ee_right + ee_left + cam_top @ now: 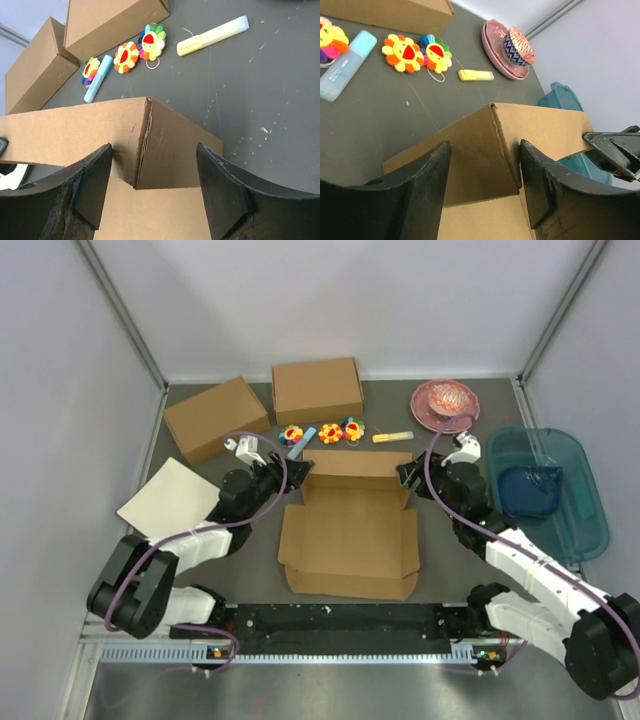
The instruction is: Fold the paper box
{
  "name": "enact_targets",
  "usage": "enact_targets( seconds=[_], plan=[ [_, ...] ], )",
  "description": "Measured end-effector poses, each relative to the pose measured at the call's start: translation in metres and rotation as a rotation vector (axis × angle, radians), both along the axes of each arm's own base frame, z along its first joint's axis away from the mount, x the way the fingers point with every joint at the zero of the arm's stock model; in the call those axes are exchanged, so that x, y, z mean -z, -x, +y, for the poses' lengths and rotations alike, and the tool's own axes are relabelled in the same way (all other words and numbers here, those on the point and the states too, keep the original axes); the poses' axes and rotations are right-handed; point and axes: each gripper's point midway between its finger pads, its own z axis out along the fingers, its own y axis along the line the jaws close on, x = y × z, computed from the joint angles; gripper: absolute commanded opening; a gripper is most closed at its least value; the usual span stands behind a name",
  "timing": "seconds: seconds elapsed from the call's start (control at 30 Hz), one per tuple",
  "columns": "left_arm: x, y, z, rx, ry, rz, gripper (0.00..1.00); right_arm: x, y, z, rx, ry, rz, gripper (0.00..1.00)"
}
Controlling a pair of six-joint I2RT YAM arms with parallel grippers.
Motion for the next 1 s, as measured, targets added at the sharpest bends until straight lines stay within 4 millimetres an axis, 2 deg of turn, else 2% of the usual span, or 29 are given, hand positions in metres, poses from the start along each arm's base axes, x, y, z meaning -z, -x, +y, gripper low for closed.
enact_targets(
  seconds=[0.1,0.3,0.5,0.57,0.63,0.67,0.7,0.83,1.0],
  plan=[
    [-0.001,0.003,0.002,-0.001,-0.011,0.020,0.73,-0.002,0.006,-0.002,-0.012,0.015,0.001,0.72],
    [-0.005,0.007,0.006,-0.009,-0.083,0.093,0.79,-0.014,0.009,-0.009,-0.025,0.097,0.025,0.79],
    [-0.008,0.013,0.012,-0.015,-0.155,0.139,0.85,-0.046,0.011,-0.014,-0.041,0.150,-0.009,0.84],
    [-0.009,0.017,0.016,-0.020,-0.173,0.143,0.88,-0.059,0.011,-0.015,-0.049,0.163,-0.030,0.91],
    [-0.011,0.020,0.020,-0.025,-0.188,0.142,0.91,-0.069,0.013,-0.014,-0.065,0.176,-0.045,0.93],
    [-0.013,0.022,0.022,-0.028,-0.192,0.139,0.96,-0.073,0.013,-0.014,-0.072,0.185,-0.051,0.94],
    [-0.018,0.024,0.024,-0.034,-0.192,0.129,0.99,-0.078,0.014,-0.013,-0.084,0.197,-0.060,0.94],
    [-0.045,0.026,0.028,-0.050,-0.177,0.055,0.99,-0.101,0.017,-0.008,-0.116,0.233,-0.108,0.94],
    [-0.081,0.022,0.031,-0.075,-0.166,-0.007,0.99,-0.110,0.023,-0.001,-0.149,0.321,-0.142,0.92]
  ],
)
